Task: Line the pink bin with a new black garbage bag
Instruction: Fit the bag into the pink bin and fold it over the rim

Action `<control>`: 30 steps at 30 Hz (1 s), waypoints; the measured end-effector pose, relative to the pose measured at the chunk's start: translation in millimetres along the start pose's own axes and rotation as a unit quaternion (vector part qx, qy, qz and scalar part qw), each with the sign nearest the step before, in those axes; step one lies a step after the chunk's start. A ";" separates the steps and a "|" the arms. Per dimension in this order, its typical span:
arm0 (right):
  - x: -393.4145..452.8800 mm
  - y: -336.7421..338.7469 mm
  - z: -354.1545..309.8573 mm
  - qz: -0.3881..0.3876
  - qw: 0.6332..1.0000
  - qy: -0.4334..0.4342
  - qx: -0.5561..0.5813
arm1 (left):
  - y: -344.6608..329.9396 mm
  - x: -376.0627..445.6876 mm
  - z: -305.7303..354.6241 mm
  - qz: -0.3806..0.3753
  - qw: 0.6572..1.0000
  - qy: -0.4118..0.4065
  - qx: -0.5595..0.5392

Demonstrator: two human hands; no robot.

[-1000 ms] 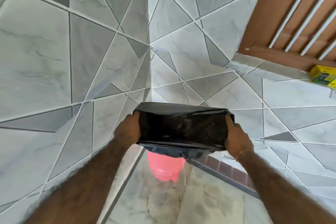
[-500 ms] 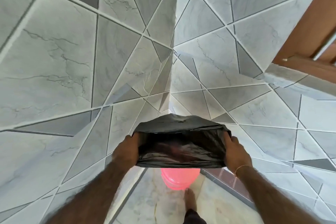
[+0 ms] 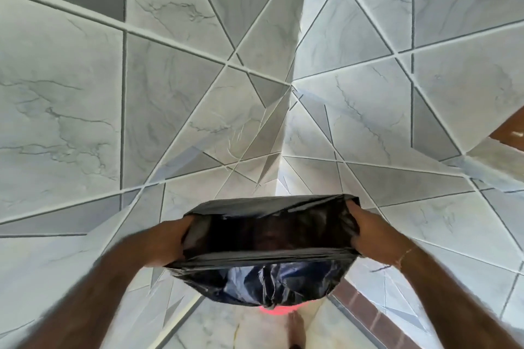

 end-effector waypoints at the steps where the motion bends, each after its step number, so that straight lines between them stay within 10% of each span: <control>1: 5.5 1.6 3.6 -0.018 1.000 -0.005 -0.010 | -5.1 3.0 3.7 -0.011 1.000 0.003 0.002; 12: 26.6 -46.1 51.8 -0.081 0.993 -0.055 -0.060 | -114.4 32.1 22.9 -0.062 0.997 0.035 -0.004; 30: 66.9 -157.2 84.0 0.010 0.993 -0.109 0.035 | -197.8 113.4 42.6 0.070 0.986 0.117 -0.094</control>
Point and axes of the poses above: each hand's wrist, its own x-axis towards the middle knuckle, its own y-axis out of the back of the hand, z = x × y, the point moved 2 cm from there along x, towards the middle knuckle, and after that the axes turned 6 degrees about -z, right-handed, at the moved point
